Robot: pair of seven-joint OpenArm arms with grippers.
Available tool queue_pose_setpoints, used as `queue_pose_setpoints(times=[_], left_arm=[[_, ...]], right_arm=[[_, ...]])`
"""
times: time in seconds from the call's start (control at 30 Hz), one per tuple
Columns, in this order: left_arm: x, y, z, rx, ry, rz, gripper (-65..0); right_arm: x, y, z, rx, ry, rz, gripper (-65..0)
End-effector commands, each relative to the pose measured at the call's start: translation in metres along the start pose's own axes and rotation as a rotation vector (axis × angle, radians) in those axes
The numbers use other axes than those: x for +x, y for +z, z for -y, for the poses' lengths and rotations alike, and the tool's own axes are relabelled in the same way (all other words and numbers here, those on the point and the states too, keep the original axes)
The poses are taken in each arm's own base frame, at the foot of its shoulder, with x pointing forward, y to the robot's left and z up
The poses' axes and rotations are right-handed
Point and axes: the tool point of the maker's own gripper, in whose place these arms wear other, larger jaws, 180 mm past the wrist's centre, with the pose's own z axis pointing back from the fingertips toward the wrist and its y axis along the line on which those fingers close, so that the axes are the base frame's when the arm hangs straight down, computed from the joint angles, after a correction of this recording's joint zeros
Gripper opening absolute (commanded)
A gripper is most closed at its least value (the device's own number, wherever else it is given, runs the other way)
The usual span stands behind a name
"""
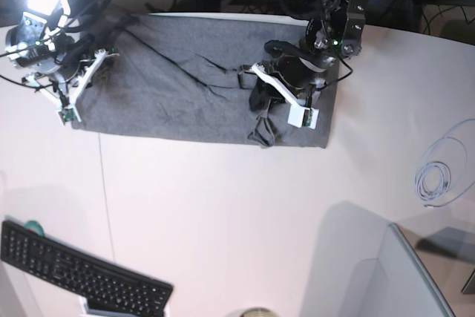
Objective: Layout the t-shirt on the table in an organized manner, then fold the t-shirt properly
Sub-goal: 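Carry the left gripper's end over toward the right gripper, folding the strip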
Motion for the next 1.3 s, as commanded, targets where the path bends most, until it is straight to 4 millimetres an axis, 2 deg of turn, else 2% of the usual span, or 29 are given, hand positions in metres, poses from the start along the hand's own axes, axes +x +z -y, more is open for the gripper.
queue_pose_setpoints(times=[0.0, 0.1, 0.27, 1.27], left_arm=[[0.016, -0.001, 0.01, -0.027, 0.0, 0.053, -65.0], [0.018, -0.001, 0.013, -0.032, -0.003, 0.06, -65.0], [0.015, -0.01, 0.036, -0.086, -0.036, 0.038, -65.0], [0.011, -0.009, 0.035, -0.087, -0.041, 0.026, -65.0]], right_arm=[[0.01, 0.004, 0.005, -0.013, 0.003, 0.035, -65.0], [0.01, 0.004, 0.005, -0.013, 0.003, 0.035, -65.0], [0.01, 0.004, 0.005, -0.013, 0.003, 0.035, -65.0], [0.01, 0.004, 0.005, -0.014, 0.003, 0.037, -65.0]])
